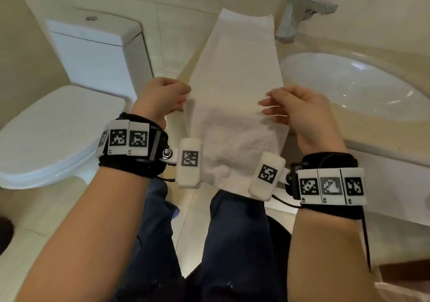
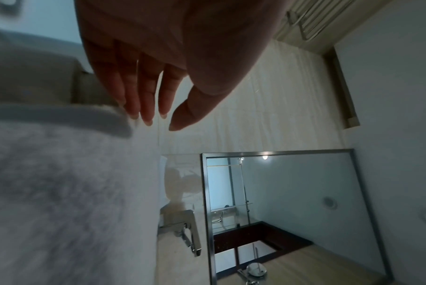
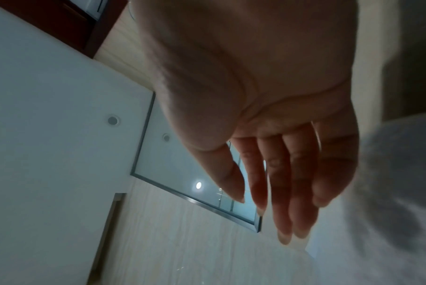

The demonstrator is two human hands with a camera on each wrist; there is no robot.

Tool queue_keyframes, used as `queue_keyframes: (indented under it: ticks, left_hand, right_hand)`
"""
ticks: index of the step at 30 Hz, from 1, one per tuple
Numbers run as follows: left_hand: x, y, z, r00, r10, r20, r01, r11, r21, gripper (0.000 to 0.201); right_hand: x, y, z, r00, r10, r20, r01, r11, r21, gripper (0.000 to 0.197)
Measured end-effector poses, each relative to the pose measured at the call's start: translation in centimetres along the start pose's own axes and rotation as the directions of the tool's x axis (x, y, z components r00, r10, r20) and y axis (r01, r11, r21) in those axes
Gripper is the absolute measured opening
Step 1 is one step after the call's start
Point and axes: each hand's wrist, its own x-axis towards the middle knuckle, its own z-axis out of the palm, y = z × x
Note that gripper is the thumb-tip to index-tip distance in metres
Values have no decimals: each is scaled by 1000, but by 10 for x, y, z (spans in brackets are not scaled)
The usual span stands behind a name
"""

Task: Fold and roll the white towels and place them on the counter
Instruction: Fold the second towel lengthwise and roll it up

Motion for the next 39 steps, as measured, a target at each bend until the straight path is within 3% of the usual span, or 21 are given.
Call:
queue_keyframes:
  ticks: [4,8,12,18,23,27,32,39]
  left_hand:
    - [-2,-20,5,998,-20,-61,22,999,33,14]
    - [-6,-39,5,994,-21,-107,29,997,74,22]
    - [-13,-51,10,995,-26,-98,31,998,46,25]
    - [-15,-56,19,997,-49,-65,47,999,-24,23]
    - [-24,-58,20,995,-70,72,81,984,-158,34]
    - [-25,-60,22,1000,-11,-19,9,994,-111,20]
    - [-18,-63,21,995,24,-100,-25,1000,-13,30]
    - [-11,-58,18,991,43,-124,-34,997,73,39]
  right_hand:
    - [-5,15,-4,992,87,-88,-92,994,-56,20]
    - [-7,40,-13,965,122,-230,-181,949,-257,33]
    - [-14,52,-22,960,168,-222,-246,885,-396,60]
    - [-21,69,-13,972,164,-166,-171,985,-23,11]
    - [-23,78,-12,969,157,-192,-153,988,35,16]
    - [-20,72,-18,984,125,-124,-126,992,-2,18]
    - [-18,66,-20,991,135,-24,-135,991,21,28]
    - [-17,61,-17,980,186,-65,-157,936,314,16]
